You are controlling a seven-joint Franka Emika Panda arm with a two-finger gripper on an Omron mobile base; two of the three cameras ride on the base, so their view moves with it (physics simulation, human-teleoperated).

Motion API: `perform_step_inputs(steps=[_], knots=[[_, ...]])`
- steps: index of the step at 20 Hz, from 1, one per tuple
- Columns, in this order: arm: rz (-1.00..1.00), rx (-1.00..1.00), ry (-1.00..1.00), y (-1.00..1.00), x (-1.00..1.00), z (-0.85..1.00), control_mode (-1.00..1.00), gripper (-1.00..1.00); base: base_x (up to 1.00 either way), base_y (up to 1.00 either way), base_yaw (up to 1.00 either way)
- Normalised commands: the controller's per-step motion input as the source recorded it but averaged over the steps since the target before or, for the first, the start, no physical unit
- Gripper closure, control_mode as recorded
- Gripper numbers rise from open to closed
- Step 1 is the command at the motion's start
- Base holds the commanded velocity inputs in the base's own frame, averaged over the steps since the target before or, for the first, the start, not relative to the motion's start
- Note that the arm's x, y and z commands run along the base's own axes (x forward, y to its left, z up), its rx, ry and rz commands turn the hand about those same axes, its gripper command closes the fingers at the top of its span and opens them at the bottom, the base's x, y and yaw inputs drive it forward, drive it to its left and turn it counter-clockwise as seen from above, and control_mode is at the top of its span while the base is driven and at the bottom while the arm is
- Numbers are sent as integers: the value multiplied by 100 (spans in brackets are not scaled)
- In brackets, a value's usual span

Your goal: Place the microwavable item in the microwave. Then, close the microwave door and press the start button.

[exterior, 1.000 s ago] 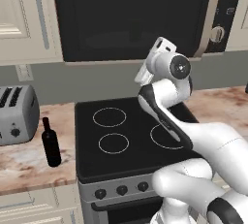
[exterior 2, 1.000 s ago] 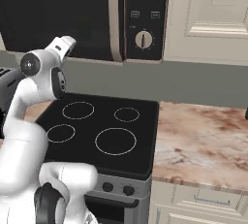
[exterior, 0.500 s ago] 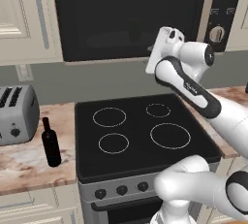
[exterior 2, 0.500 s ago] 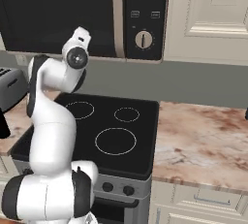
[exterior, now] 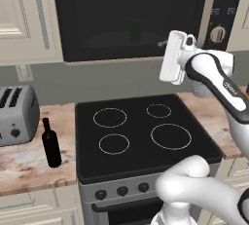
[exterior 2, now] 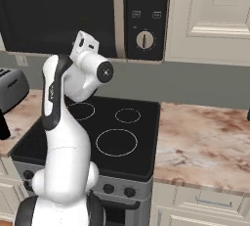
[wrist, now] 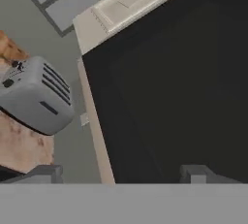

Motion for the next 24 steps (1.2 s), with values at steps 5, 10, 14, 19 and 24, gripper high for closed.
perform_step_inputs(steps=[5,10,14,19,24], knots=[[8,0,-11,-59,-92,62,-100,-100,0,0,0],[1,0,-5,-89,-53,74,-100,-100,0,0,0],[0,0,0,-96,-36,46,-100,-100,0,0,0],[0,0,0,-69,0,12,-100,-100,0,0,0],[-2,0,0,-23,44,0,-100,-100,0,0,0]])
